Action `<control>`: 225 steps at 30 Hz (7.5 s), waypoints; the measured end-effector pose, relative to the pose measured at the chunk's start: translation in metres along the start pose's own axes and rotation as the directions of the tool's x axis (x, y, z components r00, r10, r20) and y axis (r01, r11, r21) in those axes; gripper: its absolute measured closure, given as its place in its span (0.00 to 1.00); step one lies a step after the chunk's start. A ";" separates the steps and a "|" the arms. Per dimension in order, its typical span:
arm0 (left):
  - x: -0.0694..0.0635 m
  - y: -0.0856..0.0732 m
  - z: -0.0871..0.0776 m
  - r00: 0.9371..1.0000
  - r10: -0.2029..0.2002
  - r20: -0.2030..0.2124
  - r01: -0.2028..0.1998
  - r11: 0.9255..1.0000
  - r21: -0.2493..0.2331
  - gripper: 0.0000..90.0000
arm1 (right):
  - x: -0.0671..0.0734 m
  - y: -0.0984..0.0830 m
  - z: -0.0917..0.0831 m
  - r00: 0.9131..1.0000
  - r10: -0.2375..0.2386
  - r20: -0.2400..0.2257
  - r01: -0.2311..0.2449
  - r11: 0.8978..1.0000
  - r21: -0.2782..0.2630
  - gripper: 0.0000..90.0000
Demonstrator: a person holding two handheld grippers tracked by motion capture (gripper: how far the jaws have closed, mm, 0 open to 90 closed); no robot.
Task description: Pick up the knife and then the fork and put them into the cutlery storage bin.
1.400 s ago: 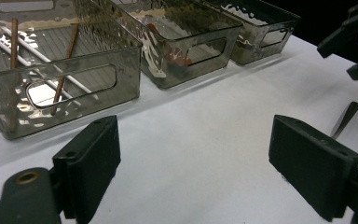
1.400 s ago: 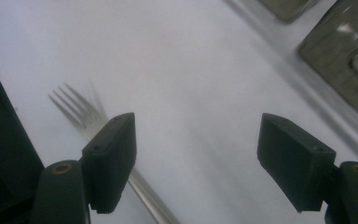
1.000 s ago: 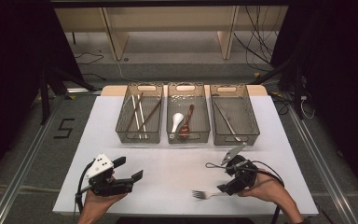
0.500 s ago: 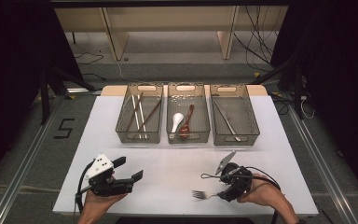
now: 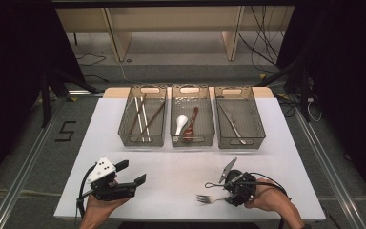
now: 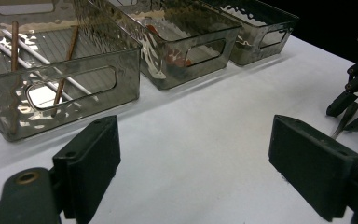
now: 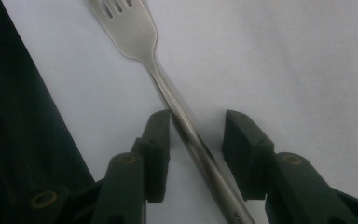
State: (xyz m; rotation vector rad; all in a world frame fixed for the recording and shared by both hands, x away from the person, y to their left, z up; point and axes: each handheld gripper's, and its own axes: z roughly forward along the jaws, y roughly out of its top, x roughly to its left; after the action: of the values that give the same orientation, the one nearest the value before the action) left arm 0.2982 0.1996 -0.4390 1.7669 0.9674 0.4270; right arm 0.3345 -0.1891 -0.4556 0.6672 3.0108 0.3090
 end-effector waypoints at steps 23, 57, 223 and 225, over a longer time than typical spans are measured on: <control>-0.001 0.000 0.000 1.000 0.001 0.000 -0.001 1.000 0.000 0.18 | 0.006 0.003 0.000 1.000 -0.026 0.001 0.026 0.999 0.024 0.93; 0.001 0.000 0.000 1.000 -0.004 0.000 0.004 1.000 -0.001 0.18 | -0.034 0.008 -0.044 0.993 0.120 -0.002 -0.118 0.965 -0.234 0.94; 0.005 -0.001 0.005 0.998 -0.046 0.031 0.045 0.999 0.010 0.18 | -0.009 -0.031 -0.042 0.903 0.417 -0.106 -0.340 0.541 -0.769 0.22; 0.005 -0.002 0.005 0.998 -0.043 0.034 0.043 0.999 0.015 0.18 | -0.007 -0.032 -0.040 0.902 0.418 -0.104 -0.339 0.540 -0.771 0.21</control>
State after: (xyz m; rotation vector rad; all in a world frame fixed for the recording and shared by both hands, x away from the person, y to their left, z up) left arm 0.3037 0.2010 -0.4431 1.7571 0.9844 0.3624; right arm 0.3244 -0.2284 -0.4227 1.1418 2.2054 1.4433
